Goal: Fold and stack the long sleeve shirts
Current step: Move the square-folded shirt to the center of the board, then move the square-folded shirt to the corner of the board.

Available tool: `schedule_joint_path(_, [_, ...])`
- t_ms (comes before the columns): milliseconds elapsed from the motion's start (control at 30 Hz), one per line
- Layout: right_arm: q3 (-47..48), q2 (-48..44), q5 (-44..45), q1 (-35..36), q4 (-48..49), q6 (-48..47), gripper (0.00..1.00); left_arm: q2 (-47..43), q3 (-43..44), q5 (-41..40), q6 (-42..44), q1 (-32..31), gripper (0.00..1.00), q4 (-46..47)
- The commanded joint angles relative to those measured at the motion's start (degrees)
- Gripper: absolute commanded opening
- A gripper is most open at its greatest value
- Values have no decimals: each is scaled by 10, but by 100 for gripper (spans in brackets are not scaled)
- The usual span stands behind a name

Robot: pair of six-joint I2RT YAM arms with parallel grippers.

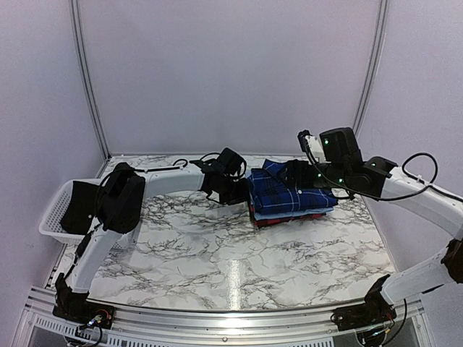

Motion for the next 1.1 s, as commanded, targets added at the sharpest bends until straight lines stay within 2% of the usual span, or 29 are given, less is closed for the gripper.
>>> schedule_joint_path(0, [10, 24, -13, 33, 24, 11, 82, -36, -4, -5, 2, 22, 32, -20])
schedule_joint_path(300, [54, 141, -12, 140, 59, 33, 82, -262, -238, -88, 36, 78, 41, -20])
schedule_joint_path(467, [83, 238, -44, 147, 101, 38, 82, -373, -336, -125, 51, 95, 44, -16])
schedule_joint_path(767, [188, 415, 9, 125, 99, 12, 82, -474, -405, -119, 62, 98, 44, -11])
schedule_joint_path(1067, [210, 479, 22, 66, 92, 8, 82, -501, -428, -107, 63, 98, 44, -8])
